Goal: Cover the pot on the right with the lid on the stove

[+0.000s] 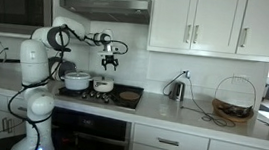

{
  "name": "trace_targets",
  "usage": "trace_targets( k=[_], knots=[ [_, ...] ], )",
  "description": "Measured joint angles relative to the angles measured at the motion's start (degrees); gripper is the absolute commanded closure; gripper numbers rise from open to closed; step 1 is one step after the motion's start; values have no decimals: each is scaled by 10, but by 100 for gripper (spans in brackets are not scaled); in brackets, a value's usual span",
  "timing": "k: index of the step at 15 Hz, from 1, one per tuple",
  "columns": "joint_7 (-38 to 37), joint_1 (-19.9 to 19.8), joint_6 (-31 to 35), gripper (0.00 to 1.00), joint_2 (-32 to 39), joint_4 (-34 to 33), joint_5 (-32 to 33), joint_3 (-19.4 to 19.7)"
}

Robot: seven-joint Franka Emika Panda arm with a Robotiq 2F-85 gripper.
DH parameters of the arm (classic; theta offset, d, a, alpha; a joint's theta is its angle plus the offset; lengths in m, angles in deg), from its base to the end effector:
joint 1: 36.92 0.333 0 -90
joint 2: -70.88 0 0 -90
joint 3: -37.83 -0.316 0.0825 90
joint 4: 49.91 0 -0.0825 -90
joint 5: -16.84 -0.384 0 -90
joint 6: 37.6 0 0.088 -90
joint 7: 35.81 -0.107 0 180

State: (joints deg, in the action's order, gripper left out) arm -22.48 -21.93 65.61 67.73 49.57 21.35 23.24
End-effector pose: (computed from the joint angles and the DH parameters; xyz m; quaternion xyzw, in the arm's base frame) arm 0.4855 0.2719 0.5964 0.9255 0.3712 0.0649 0.0369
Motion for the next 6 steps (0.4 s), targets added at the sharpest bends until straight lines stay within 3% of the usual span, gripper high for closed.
trace_targets(
  k=[6],
  knots=[
    [-3,-3,-10,0,-8,2,-7,5]
  ],
)
